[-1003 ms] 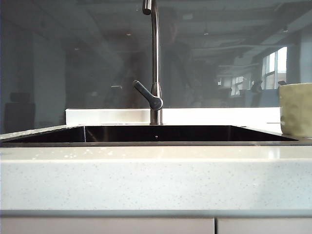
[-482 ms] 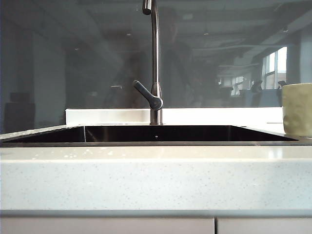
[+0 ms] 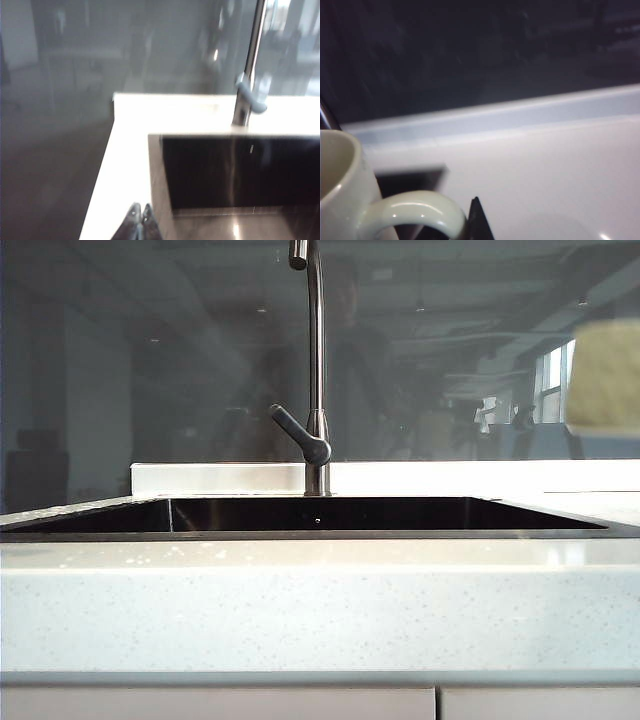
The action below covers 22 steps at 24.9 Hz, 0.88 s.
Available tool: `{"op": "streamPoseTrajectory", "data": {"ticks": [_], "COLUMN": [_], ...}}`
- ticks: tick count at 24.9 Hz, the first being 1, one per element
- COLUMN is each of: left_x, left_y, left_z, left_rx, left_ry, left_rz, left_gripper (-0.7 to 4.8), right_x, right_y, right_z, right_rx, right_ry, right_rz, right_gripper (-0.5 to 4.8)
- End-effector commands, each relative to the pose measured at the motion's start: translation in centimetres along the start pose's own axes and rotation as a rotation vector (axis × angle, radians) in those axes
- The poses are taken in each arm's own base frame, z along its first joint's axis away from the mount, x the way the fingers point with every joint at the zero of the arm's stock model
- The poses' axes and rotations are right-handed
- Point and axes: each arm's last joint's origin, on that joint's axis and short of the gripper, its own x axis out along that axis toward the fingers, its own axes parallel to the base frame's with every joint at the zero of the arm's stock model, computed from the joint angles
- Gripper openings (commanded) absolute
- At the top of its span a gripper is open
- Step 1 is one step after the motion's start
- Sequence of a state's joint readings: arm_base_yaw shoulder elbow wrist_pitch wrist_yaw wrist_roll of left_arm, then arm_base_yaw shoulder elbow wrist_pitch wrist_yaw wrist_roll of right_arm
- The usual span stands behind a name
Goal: Pick up the mug next to the sink, go to the faucet to get some water, pour the water into the sink, and finally put the mug back to its place.
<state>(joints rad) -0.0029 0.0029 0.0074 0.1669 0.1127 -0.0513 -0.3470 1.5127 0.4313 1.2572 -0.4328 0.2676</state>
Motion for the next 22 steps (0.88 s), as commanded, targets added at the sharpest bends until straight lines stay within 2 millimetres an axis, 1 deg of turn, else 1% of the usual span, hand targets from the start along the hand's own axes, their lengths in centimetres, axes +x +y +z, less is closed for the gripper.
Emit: {"op": "streamPoseTrajectory", "data": {"ticks": [1,2,3,4,5,6,7,8,10,12,13,15,18,20,22], "left_x": [0.0,0.0,0.0,0.0,0.0,0.0,0.0,0.0,0.0,0.1,0.2,0.5,1.0,1.6,2.7], "left_y": [0.0,0.0,0.0,0.0,0.0,-0.1,-0.2,-0.2,-0.2,-0.2,-0.2,-0.1,-0.2,-0.2,-0.2], "left_z": [0.3,0.3,0.4,0.5,0.5,0.5,0.6,0.6,0.6,0.4,0.3,0.2,1.0,1.6,2.4], "left_rx": [-0.069,-0.096,-0.104,-0.114,-0.117,-0.128,-0.146,-0.163,-0.162,-0.164,-0.166,-0.171,-0.204,-0.211,-0.232], "left_ry": [-0.026,-0.029,-0.031,-0.039,-0.043,-0.047,-0.046,-0.043,-0.040,-0.027,-0.015,0.003,-0.063,-0.078,-0.022], "left_rz": [-0.002,-0.003,-0.004,-0.008,-0.011,-0.031,-0.051,-0.071,-0.080,-0.076,-0.068,-0.069,-0.102,-0.117,-0.151], "left_gripper": [-0.05,-0.05,-0.05,-0.05,-0.05,-0.05,-0.05,-0.05,-0.05,-0.05,-0.05,-0.05,-0.05,-0.05,-0.05], "right_x": [3.2,5.1,6.0,7.8,8.6,9.9,10.6,11.3,12.4,13.5,14.1,15.5,16.8,17.2,17.5], "right_y": [3.1,5.3,6.4,8.9,10.2,12.3,13.6,15.4,17.9,19.6,20.4,21.6,23.3,24.0,24.2], "right_z": [1.4,1.8,2.0,2.5,2.9,3.8,4.3,5.4,6.9,7.8,7.9,7.5,7.1,7.1,7.3], "right_rx": [0.057,0.083,0.092,0.111,0.120,0.098,0.074,0.052,0.051,0.036,0.021,0.012,0.013,0.015,0.017], "right_ry": [-0.011,0.033,0.057,0.125,0.163,0.209,0.228,0.227,0.191,0.171,0.172,0.194,0.207,0.198,0.181], "right_rz": [0.129,0.169,0.182,0.195,0.196,0.193,0.187,0.177,0.201,0.232,0.236,0.235,0.262,0.271,0.263], "right_gripper": [-0.05,-0.05,-0.05,-0.05,-0.05,-0.05,-0.05,-0.05,-0.05,-0.05,-0.05,-0.05,-0.05,-0.05,-0.05]}}
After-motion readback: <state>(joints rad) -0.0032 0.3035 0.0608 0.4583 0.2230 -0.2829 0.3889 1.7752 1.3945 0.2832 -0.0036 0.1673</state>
